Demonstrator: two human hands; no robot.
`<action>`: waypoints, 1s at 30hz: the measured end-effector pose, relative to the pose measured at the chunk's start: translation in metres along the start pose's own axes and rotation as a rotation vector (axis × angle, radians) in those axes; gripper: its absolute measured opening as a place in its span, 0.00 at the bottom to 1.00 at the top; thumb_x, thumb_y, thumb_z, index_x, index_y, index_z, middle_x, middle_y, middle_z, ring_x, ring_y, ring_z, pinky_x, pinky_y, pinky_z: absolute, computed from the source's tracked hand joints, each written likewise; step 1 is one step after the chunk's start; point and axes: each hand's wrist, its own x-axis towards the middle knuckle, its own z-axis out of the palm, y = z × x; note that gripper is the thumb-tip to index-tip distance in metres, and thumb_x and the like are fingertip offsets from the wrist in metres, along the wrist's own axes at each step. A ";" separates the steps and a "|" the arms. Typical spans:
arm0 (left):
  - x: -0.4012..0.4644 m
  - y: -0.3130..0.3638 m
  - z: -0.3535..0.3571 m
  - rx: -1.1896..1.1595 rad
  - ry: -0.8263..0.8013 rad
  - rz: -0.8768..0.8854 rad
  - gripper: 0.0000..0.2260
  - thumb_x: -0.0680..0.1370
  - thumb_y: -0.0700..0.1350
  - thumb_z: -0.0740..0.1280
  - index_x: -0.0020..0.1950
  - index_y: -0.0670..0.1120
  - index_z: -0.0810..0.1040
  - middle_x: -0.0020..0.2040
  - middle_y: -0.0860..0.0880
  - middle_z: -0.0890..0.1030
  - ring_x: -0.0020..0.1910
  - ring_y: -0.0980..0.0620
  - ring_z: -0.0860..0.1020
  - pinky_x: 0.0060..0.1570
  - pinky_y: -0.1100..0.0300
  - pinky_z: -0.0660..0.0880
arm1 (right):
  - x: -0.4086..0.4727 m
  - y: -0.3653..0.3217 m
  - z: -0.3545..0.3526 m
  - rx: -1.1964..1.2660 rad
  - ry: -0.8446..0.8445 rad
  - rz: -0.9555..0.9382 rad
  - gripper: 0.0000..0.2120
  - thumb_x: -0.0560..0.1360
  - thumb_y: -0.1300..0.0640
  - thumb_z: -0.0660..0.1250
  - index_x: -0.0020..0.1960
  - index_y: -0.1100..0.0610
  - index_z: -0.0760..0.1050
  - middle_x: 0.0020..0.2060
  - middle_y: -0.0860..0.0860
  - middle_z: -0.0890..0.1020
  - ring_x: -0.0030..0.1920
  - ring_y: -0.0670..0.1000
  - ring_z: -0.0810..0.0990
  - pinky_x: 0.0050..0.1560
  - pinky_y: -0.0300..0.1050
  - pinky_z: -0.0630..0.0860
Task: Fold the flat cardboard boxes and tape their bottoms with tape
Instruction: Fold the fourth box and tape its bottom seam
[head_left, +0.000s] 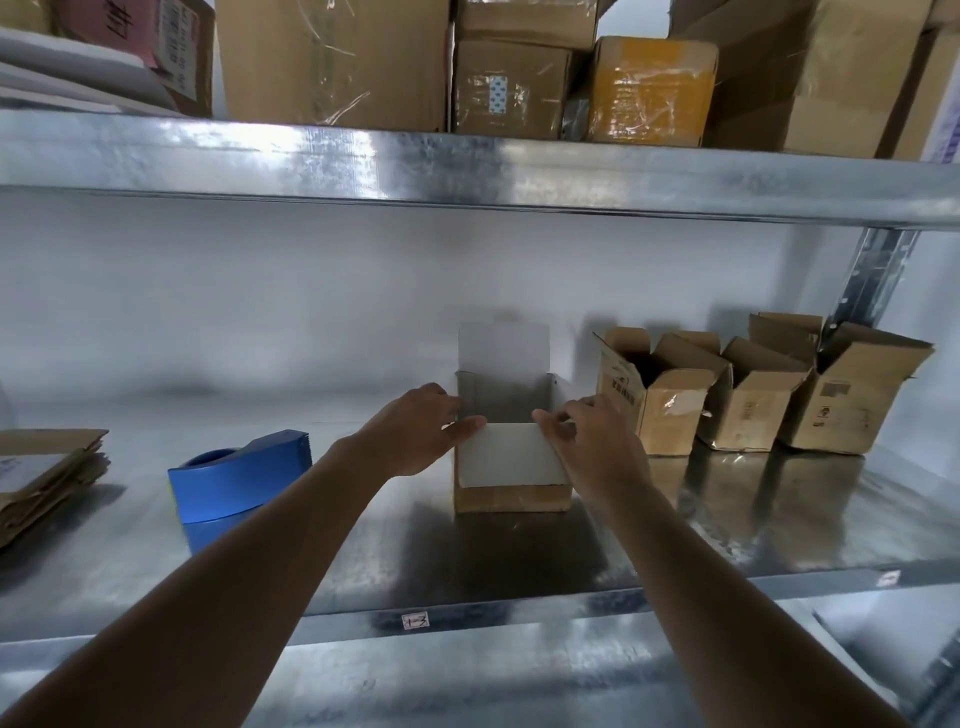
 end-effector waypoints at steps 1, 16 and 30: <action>0.000 -0.001 -0.001 -0.024 -0.017 0.016 0.30 0.79 0.66 0.55 0.72 0.52 0.78 0.65 0.52 0.80 0.60 0.52 0.77 0.56 0.62 0.72 | -0.001 0.000 -0.003 0.013 -0.011 -0.013 0.26 0.80 0.30 0.56 0.57 0.49 0.80 0.57 0.48 0.77 0.54 0.48 0.75 0.54 0.52 0.82; 0.000 0.004 0.006 -0.158 0.000 0.034 0.23 0.75 0.65 0.72 0.63 0.52 0.82 0.55 0.53 0.77 0.54 0.51 0.75 0.46 0.61 0.71 | -0.011 0.003 -0.006 -0.026 -0.088 -0.071 0.20 0.81 0.34 0.58 0.59 0.49 0.75 0.61 0.50 0.74 0.57 0.50 0.75 0.54 0.49 0.83; -0.032 0.048 -0.003 -0.111 0.029 0.097 0.22 0.74 0.65 0.74 0.59 0.50 0.84 0.63 0.51 0.75 0.60 0.49 0.74 0.59 0.49 0.77 | -0.055 0.011 -0.045 -0.012 -0.052 -0.078 0.16 0.83 0.38 0.59 0.59 0.49 0.73 0.64 0.52 0.72 0.60 0.52 0.73 0.55 0.53 0.83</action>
